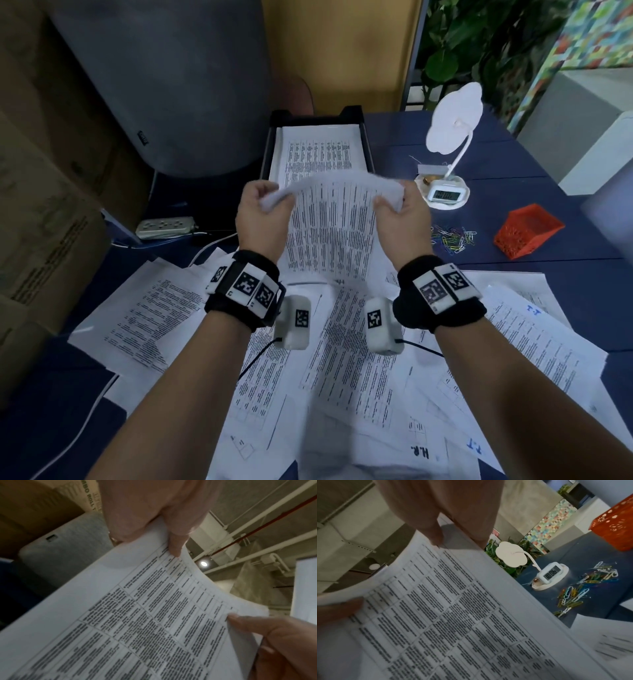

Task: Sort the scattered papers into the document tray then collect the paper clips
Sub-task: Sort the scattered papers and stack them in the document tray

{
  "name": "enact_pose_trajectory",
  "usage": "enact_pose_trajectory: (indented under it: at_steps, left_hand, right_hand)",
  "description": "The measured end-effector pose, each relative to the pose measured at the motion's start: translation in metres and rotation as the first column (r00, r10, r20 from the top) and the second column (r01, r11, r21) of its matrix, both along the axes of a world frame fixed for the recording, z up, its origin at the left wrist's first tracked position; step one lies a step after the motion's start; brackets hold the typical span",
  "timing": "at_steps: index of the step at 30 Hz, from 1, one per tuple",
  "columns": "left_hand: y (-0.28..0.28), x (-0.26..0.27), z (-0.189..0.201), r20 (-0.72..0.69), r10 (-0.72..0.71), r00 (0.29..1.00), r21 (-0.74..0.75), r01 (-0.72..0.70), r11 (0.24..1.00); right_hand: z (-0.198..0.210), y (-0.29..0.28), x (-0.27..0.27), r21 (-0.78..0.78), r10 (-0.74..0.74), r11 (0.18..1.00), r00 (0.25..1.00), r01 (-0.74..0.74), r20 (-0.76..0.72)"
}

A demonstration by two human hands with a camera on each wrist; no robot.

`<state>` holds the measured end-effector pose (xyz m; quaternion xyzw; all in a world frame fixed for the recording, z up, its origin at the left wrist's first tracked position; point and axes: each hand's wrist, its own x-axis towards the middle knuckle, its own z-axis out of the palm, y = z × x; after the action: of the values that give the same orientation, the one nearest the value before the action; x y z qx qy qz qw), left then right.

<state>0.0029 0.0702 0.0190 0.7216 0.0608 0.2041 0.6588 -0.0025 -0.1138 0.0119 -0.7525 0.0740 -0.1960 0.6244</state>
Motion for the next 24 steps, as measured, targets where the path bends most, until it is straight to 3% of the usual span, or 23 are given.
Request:
enact_pose_trajectory:
  at_steps: [3, 8, 16, 21, 24]
  left_hand:
    - [0.003, -0.005, -0.024, -0.134, -0.036, 0.990, -0.026, 0.033, 0.999]
    - [0.008, -0.013, -0.039, -0.225, -0.153, 0.962, -0.212, 0.105, 0.972]
    - [0.004, -0.010, -0.031, -0.254, -0.195, 0.947, -0.170, 0.155, 0.973]
    - [0.016, -0.004, -0.021, -0.213, -0.138, 0.967, -0.275, 0.077, 0.958]
    - [0.028, -0.003, -0.020, -0.195, -0.113, 0.974, -0.403, 0.025, 0.915]
  right_hand:
    - [-0.017, 0.000, -0.002, 0.025, 0.028, 0.999, 0.996, -0.026, -0.084]
    - [-0.032, 0.000, -0.006, 0.100, 0.059, 0.994, 0.983, -0.041, -0.176]
    - [-0.037, -0.003, -0.006, 0.153, 0.132, 0.984, 0.956, -0.094, -0.261]
    - [-0.047, -0.022, -0.010, 0.000, 0.073, 0.997, 0.942, -0.077, -0.327]
    - [-0.050, -0.031, -0.015, 0.096, 0.066, 0.995, 0.948, -0.037, -0.312]
